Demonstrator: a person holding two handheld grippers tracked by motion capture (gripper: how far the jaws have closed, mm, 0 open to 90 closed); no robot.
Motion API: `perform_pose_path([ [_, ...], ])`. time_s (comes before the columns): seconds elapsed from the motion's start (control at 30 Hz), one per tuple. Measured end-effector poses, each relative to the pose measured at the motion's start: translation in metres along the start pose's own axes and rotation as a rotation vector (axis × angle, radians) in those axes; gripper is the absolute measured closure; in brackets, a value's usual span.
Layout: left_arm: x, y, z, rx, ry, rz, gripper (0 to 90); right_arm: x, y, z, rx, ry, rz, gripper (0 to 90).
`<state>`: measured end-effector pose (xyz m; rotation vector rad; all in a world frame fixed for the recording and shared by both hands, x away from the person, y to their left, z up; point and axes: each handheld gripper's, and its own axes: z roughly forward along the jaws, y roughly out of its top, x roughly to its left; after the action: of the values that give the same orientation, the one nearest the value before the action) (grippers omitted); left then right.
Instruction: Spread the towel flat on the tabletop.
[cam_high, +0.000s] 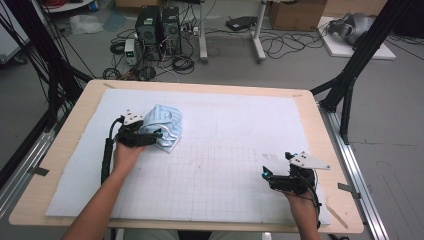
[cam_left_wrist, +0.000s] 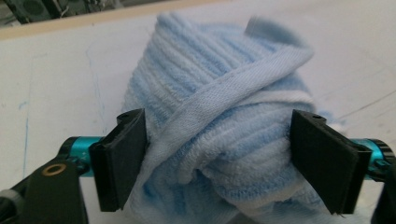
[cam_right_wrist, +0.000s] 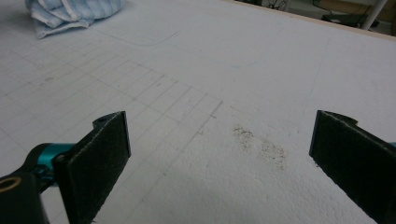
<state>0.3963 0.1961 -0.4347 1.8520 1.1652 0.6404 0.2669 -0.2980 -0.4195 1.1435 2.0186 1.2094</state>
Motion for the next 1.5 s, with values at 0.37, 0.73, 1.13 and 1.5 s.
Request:
perform_pose_path([
  [0.37, -0.007, 0.006, -0.006, 0.0, -0.189, 0.031, 67.8, -0.001, 0.0, 0.001, -0.001, 0.01, 0.009, 4.4],
  [0.73, -0.061, 0.013, -0.011, -0.03, -0.463, 0.099, 68.1, -0.002, 0.0, 0.002, -0.001, 0.009, 0.012, 4.5],
  [1.13, -0.108, 0.018, -0.009, -0.047, -0.622, 0.123, 68.1, -0.003, -0.001, 0.002, 0.009, 0.013, 0.022, 4.5],
  [1.5, -0.129, 0.021, -0.008, -0.04, -0.6, 0.171, 57.7, -0.004, -0.002, 0.003, 0.013, 0.015, 0.024, 4.5],
])
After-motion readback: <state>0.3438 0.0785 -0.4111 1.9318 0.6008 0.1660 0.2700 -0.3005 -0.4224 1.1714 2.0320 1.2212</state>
